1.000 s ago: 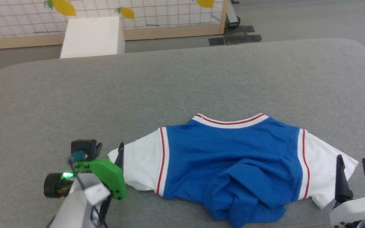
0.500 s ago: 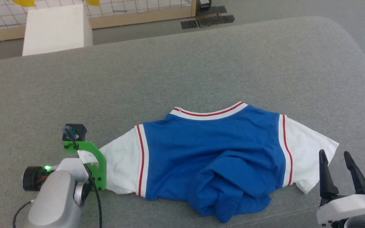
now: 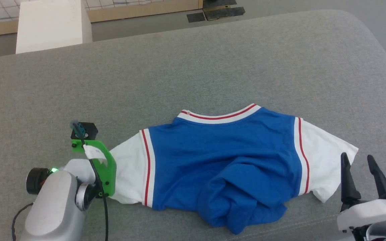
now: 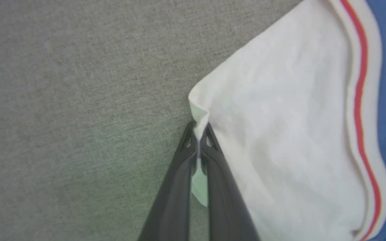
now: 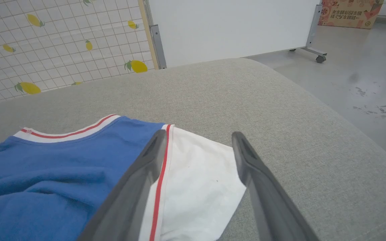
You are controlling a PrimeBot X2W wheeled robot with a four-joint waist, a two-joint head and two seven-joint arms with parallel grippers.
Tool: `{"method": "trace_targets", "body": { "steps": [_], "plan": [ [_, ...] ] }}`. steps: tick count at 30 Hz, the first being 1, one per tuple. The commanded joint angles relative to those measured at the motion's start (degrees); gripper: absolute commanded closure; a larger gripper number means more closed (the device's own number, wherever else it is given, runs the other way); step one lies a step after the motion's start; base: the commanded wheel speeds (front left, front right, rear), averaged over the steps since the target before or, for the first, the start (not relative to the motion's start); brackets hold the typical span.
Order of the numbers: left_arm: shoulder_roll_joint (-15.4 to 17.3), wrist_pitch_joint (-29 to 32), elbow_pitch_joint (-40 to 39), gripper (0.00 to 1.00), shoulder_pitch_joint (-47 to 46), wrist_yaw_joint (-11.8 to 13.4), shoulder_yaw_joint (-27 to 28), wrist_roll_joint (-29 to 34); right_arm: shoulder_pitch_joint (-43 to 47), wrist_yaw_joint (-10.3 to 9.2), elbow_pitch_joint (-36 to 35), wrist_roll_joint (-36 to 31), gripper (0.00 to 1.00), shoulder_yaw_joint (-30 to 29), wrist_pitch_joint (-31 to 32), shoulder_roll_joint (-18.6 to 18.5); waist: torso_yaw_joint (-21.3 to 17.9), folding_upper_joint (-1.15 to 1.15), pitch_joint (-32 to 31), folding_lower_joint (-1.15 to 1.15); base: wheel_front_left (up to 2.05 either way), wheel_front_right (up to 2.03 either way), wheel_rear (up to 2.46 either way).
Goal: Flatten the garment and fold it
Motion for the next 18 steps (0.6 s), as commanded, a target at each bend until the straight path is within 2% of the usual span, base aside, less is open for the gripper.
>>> {"method": "trace_targets", "body": {
  "steps": [1, 12, 18],
  "plan": [
    [0.3, -0.3, 0.2, 1.0, 2.9, 0.4, -0.2, -0.4, -1.4, -0.09, 0.0, -0.8, 0.0, -0.3, 0.4, 0.0, 0.6, 0.0, -0.1, 0.0, 0.0, 0.0, 0.0],
    [3.1, -3.3, -6.0, 1.0, 7.0, 4.7, 4.6, -1.8, -6.1, -0.09, 2.1, -5.4, 0.0, -4.4, 5.9, 0.0, 4.7, 0.0, -1.0, 0.0, 0.0, 0.0, 0.0],
    [2.9, -2.4, -8.4, 1.0, 8.8, 4.7, 4.1, -2.4, -12.7, -0.09, 9.0, -7.1, 0.0, -8.9, 15.4, -0.1, 7.0, 0.0, -0.7, 0.0, 0.0, 0.0, 0.0]
  ]
}}
